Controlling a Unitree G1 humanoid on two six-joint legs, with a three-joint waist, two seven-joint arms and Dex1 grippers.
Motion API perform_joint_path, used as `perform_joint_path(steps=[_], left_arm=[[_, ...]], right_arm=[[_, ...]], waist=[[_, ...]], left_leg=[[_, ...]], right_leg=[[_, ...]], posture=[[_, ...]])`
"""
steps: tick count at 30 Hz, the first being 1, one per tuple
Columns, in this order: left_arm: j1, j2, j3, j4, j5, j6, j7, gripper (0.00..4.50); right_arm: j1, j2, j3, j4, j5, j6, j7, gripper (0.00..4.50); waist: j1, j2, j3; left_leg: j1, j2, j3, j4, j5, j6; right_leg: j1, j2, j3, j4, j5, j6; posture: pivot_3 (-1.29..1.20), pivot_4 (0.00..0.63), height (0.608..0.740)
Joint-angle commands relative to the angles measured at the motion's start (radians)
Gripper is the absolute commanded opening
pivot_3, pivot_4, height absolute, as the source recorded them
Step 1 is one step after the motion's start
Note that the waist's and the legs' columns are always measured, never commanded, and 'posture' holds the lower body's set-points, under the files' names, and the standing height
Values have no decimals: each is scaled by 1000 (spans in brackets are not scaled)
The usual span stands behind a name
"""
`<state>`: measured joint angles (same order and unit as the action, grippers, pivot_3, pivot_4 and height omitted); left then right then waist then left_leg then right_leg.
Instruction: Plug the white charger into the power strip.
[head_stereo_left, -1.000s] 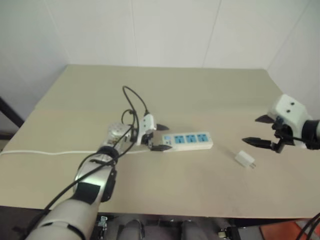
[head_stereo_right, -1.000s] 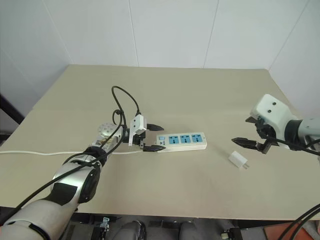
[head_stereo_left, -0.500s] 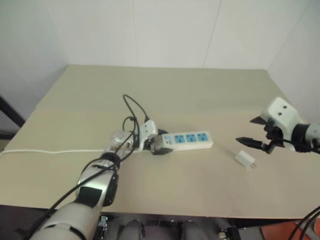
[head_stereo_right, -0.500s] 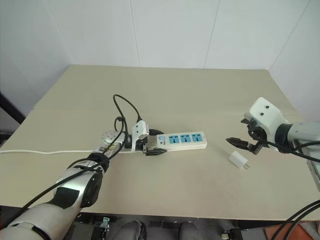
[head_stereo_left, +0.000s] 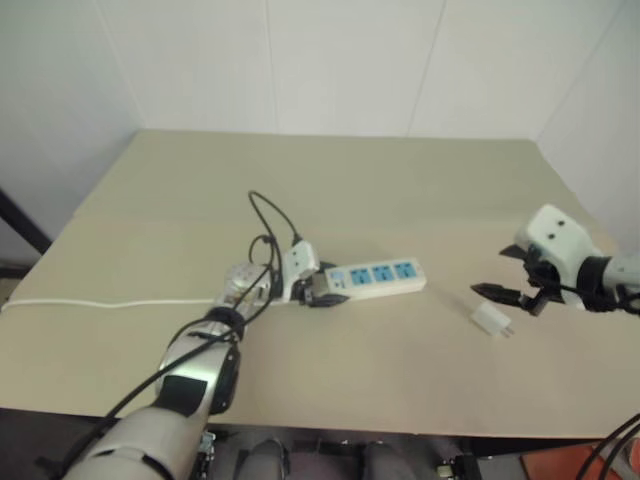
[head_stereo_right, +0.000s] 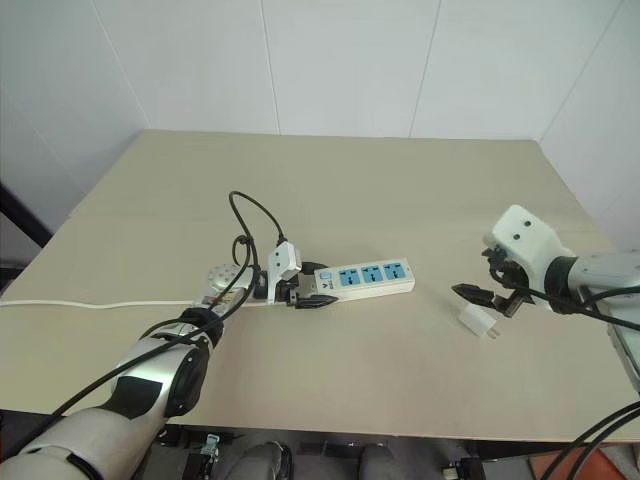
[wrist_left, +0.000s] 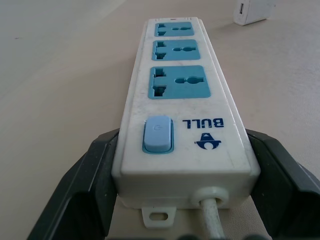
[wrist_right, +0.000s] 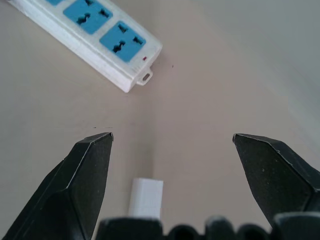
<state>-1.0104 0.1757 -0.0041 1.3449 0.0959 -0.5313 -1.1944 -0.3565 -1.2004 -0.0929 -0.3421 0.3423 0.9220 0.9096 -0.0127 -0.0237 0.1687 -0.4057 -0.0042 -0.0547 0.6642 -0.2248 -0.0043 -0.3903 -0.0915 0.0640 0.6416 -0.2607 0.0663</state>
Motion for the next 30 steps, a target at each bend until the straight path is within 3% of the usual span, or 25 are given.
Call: perform_joint_path(steps=[1, 7, 14, 30], left_arm=[[1, 8, -37, -10, 37, -26, -60, 3267], [11, 35, -38, -32, 17, -70, -155, 3267], [58, 51, -20, -80, -52, -72, -326, 3267], [146, 65, -22, -196, -125, -54, -360, 3267]], right_arm=[[-127, -53, 81, 22, 23, 146, 41, 4500], [-378, -54, 349, 116, -11, 315, 119, 4500], [-496, -16, 591, 154, -119, 325, 137, 4500], [-594, 123, 733, 429, -252, 243, 216, 4500]], waist=[[-2, 1, 0], [-4, 1, 0], [-4, 1, -1], [-8, 3, -2]], left_leg=[[0, 0, 0, 0, 0, 0], [-1, 1, 0, 0, 0, 0], [-9, 1, 1, 1, 0, 0], [-9, 1, 1, 2, 0, 0]], right_leg=[[0, 0, 0, 0, 0, 0], [-2, 0, 0, 0, 0, 0], [-12, 0, 0, 5, 0, 0], [-14, 0, 0, 6, 0, 0]], posture=[[0, 150, 740], [0, 150, 740], [0, 150, 740], [0, 150, 740]])
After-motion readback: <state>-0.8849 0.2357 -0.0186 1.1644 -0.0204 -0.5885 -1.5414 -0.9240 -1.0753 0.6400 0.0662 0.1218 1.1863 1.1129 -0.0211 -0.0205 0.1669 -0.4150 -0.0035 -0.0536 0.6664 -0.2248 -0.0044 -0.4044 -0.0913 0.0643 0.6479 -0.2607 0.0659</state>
